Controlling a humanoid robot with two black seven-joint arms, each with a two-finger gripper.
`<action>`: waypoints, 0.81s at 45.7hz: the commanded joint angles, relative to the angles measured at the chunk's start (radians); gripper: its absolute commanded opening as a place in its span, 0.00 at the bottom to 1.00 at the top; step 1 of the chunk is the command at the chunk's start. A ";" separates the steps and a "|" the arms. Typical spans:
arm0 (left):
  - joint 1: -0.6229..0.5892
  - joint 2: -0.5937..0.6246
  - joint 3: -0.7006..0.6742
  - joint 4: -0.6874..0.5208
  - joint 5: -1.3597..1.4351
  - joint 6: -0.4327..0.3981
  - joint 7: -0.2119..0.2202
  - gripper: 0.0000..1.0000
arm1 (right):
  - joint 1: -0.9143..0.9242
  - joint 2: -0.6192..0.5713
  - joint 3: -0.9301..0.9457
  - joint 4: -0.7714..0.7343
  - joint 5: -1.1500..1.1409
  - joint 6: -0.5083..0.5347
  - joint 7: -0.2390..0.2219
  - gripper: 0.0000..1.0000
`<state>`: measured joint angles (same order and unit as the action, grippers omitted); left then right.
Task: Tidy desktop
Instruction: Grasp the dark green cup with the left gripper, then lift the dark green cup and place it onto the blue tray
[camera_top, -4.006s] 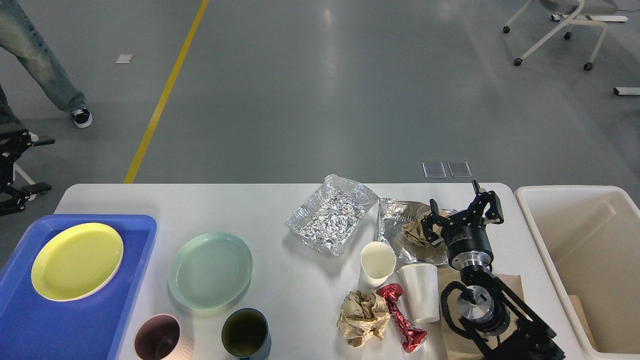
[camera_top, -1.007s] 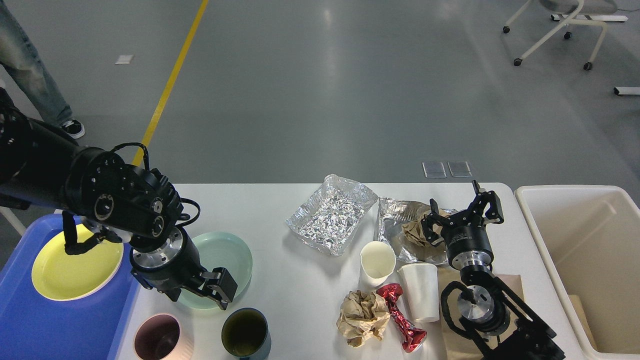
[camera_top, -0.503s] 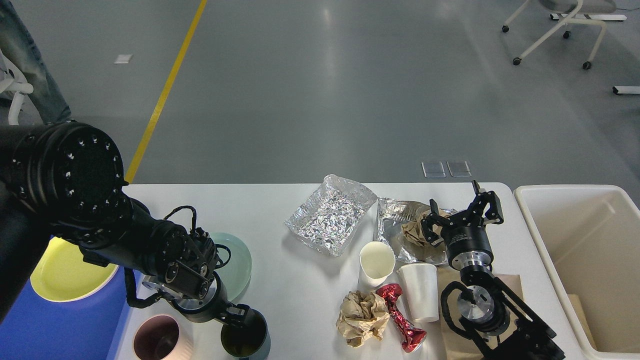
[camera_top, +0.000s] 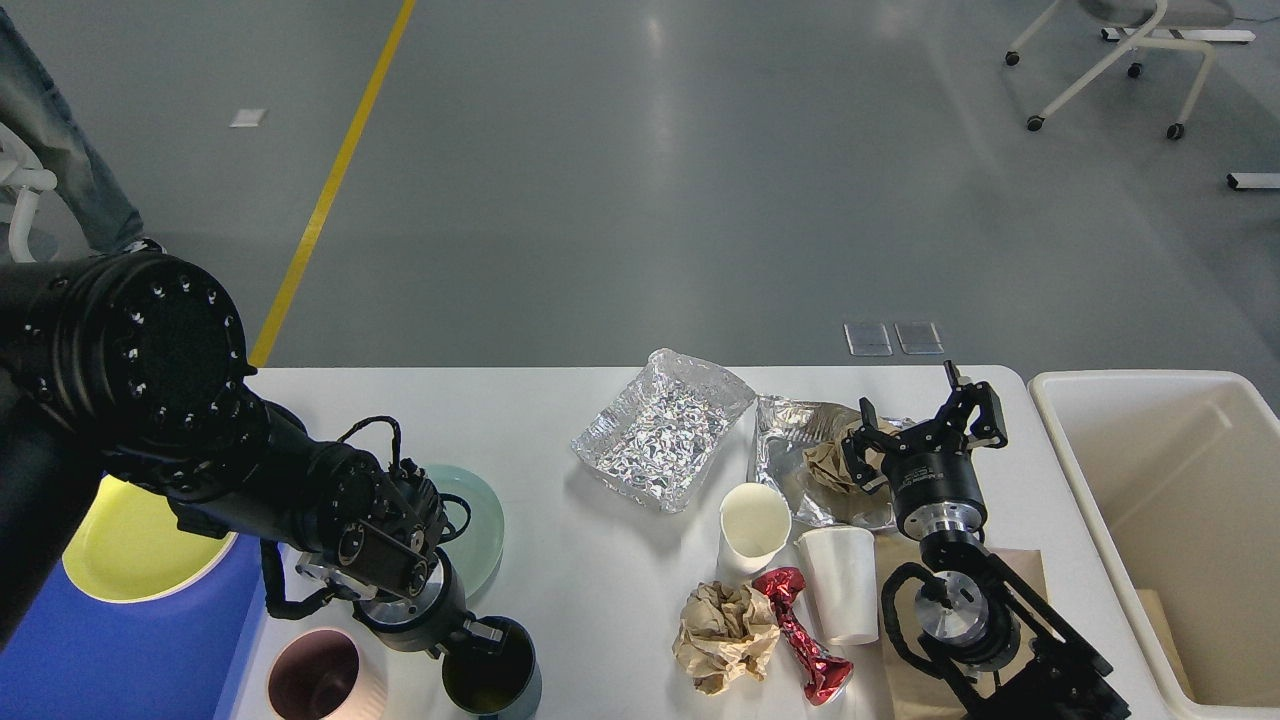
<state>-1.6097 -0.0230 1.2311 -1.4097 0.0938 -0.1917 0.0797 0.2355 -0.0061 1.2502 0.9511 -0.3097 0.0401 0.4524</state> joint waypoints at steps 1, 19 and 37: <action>-0.006 0.003 -0.001 0.000 -0.002 -0.038 -0.001 0.07 | 0.001 0.000 0.000 0.000 0.000 0.000 -0.001 1.00; -0.021 0.017 -0.005 0.000 -0.003 -0.086 -0.003 0.00 | -0.001 0.000 0.000 0.000 0.000 0.001 -0.001 1.00; -0.308 0.071 0.024 -0.046 -0.080 -0.376 -0.006 0.00 | 0.001 0.000 0.000 0.000 0.000 0.000 -0.001 1.00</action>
<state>-1.8151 0.0373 1.2350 -1.4386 0.0286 -0.4548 0.0734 0.2351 -0.0061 1.2502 0.9511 -0.3097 0.0397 0.4522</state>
